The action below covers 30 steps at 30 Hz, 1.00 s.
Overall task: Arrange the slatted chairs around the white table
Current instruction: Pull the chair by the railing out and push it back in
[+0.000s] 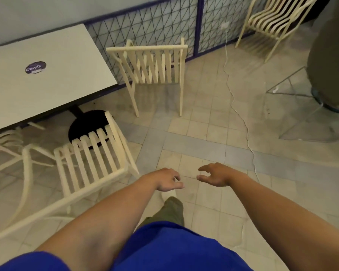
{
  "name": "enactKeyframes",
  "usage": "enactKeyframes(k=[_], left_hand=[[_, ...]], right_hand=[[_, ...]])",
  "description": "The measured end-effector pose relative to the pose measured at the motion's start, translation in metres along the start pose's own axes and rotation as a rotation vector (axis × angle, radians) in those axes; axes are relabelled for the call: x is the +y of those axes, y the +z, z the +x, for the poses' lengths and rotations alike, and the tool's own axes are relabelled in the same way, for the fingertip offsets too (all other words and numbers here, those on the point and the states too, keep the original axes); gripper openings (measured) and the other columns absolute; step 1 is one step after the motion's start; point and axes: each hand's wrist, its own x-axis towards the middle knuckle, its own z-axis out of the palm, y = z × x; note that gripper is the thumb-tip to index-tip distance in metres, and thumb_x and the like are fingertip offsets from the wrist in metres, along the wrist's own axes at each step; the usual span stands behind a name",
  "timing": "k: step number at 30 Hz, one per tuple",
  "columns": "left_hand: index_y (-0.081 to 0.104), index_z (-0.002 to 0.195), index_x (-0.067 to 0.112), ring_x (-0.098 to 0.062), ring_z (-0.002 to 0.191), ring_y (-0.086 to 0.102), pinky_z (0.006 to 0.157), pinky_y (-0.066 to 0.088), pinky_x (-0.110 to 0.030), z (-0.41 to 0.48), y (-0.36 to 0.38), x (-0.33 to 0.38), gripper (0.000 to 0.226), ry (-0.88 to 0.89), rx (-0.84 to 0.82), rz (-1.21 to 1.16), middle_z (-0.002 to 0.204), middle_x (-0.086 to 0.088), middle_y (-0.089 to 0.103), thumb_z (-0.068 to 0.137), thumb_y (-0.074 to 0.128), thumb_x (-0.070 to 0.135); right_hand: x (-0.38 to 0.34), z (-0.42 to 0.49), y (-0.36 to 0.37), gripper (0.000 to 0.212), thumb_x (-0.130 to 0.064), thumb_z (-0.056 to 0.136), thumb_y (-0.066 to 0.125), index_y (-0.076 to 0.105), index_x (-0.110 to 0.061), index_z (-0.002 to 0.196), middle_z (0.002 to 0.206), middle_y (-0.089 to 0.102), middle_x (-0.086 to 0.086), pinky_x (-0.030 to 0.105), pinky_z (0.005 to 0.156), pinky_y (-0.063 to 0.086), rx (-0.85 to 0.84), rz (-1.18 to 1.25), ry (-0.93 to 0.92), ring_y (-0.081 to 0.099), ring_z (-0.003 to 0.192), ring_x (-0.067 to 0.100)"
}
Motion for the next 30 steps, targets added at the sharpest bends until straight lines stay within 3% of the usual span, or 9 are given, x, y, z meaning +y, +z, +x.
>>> enactKeyframes(k=[19,30], left_hand=[[0.055,0.139,0.02,-0.023,0.119,0.057,0.103,0.044,-0.038,0.163,-0.289,-0.064,0.066,-0.085,0.112,-0.077,0.136,-0.004,0.06,0.091,0.052,0.066],[0.05,0.144,0.021,-0.023,0.127,0.052,0.107,0.04,-0.037,0.252,-0.432,-0.096,0.065,-0.259,0.182,-0.158,0.142,-0.005,0.054,0.094,0.053,0.062]], right_hand=[[-0.001,0.242,-0.261,0.068,-0.067,0.093,0.038,0.039,-0.027,0.149,0.155,0.039,0.0,0.041,0.113,0.03,-0.032,-0.094,-0.108,0.04,0.138,0.023],[-0.009,0.405,-0.413,0.07,-0.068,0.092,0.039,0.038,-0.027,0.149,0.157,0.036,-0.002,0.039,0.115,0.028,-0.069,-0.141,-0.282,0.034,0.142,0.021]])
